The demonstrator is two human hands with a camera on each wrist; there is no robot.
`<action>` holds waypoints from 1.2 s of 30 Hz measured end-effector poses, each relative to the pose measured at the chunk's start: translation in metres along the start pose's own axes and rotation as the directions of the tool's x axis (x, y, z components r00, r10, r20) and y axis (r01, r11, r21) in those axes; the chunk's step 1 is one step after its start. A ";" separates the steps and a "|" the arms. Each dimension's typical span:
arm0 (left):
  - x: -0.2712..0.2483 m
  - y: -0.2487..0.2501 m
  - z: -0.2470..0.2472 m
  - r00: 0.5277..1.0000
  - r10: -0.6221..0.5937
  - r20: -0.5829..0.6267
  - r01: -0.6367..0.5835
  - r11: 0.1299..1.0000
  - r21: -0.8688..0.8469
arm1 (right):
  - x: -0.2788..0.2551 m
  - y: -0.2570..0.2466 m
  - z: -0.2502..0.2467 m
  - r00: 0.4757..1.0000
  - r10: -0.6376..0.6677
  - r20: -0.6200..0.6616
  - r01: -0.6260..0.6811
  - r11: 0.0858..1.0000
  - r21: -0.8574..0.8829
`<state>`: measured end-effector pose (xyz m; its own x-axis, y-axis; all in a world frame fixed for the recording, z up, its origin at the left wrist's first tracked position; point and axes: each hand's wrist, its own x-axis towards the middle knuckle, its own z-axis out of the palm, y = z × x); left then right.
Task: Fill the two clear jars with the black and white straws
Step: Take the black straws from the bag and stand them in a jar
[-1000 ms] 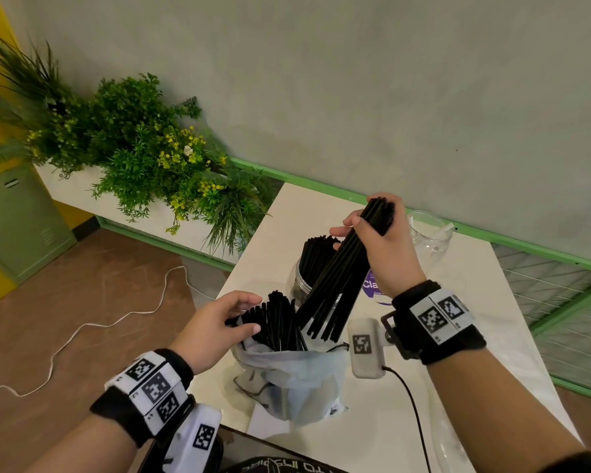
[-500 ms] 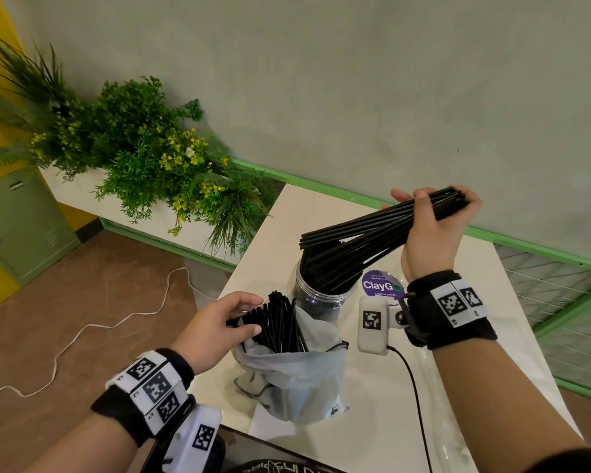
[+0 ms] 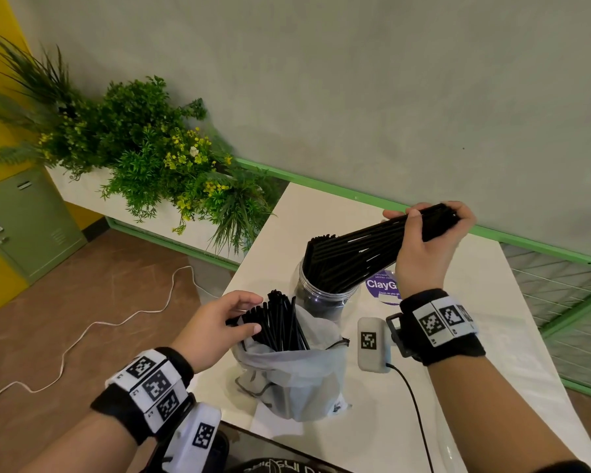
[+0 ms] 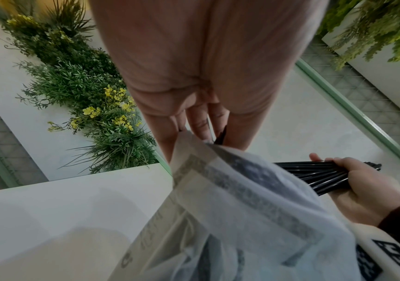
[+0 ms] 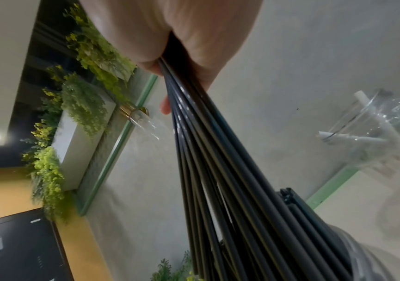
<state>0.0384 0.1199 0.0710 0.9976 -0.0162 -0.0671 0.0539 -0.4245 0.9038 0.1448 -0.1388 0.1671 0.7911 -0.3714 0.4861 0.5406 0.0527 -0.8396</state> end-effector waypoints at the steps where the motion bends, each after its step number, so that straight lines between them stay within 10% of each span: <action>1: 0.000 -0.001 0.000 1.000 -0.003 0.000 0.003 1.000 -0.001 | -0.001 -0.001 0.000 1.000 -0.012 0.004 0.012 1.000 0.008; 25: 0.000 -0.007 -0.003 0.999 -0.035 -0.003 0.035 0.999 -0.016 | -0.016 0.082 -0.003 0.881 0.157 0.445 0.117 0.842 -0.527; 36: 0.007 -0.007 -0.002 1.000 -0.025 0.003 0.025 1.000 -0.016 | -0.020 0.096 -0.012 0.586 0.090 0.805 0.632 0.571 -0.524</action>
<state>0.0449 0.1245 0.0646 0.9958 -0.0084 -0.0914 0.0799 -0.4105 0.9083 0.1777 -0.1374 0.0740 0.7425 0.5336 0.4049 0.6590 -0.6901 -0.2991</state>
